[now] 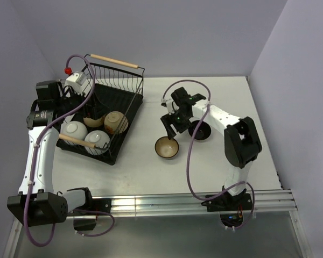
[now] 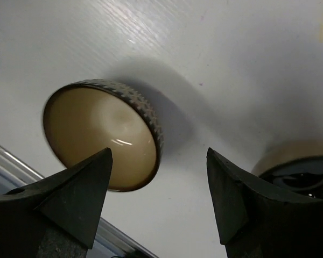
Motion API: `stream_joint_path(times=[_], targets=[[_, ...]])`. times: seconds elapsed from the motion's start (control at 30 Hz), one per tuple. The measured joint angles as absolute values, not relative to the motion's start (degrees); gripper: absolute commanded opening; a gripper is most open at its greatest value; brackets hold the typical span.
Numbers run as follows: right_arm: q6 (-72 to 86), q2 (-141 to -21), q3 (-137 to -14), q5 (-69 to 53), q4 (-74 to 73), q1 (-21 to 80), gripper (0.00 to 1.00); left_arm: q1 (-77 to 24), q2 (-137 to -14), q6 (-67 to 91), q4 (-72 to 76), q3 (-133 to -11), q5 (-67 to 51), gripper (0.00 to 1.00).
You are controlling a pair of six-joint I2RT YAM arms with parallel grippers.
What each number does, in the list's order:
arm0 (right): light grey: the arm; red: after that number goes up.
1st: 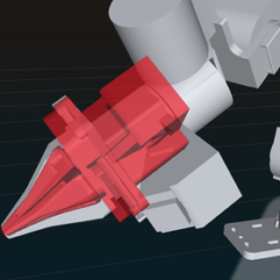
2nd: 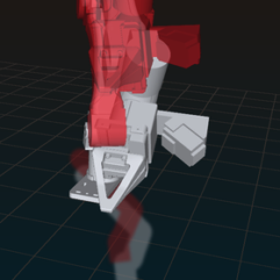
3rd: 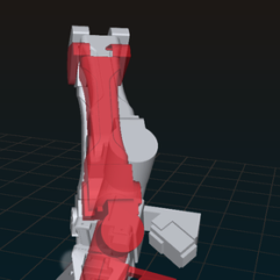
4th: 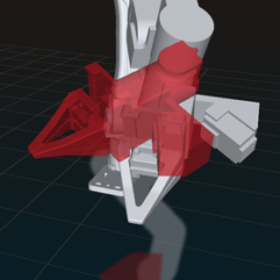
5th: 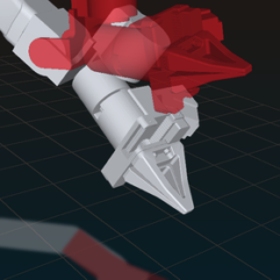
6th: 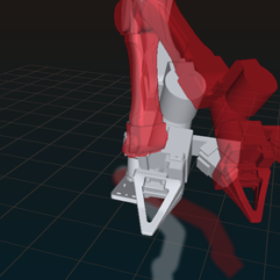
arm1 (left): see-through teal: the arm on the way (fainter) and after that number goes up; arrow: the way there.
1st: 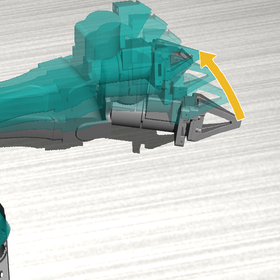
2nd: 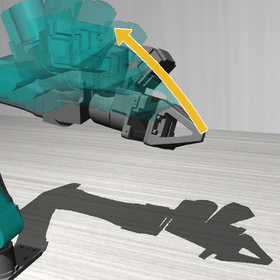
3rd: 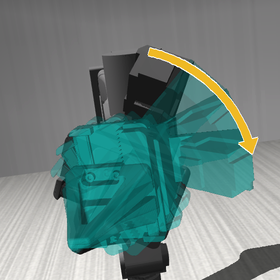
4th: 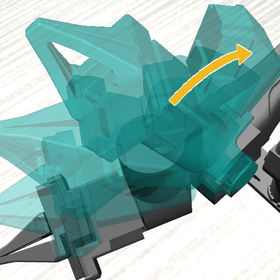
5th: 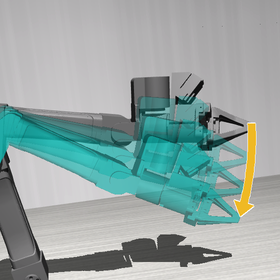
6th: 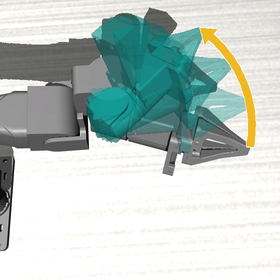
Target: Load the bowls into the dish rack
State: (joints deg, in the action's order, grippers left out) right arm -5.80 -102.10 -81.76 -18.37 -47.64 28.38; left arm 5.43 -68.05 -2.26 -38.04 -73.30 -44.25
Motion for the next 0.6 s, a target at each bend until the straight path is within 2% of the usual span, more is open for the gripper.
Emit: stream_joint_path(times=[0.27,0.6], targets=[[-8.47,-108.33,-81.82,-14.50,-47.33,30.04,0.68,5.43,-67.61,-2.35,-38.39,-73.30,-44.21,0.99],[-9.15,-109.58,-80.25,-16.14,-43.99,31.09,0.45,5.43,-67.75,-1.58,-36.23,-69.93,-44.07,0.96]])
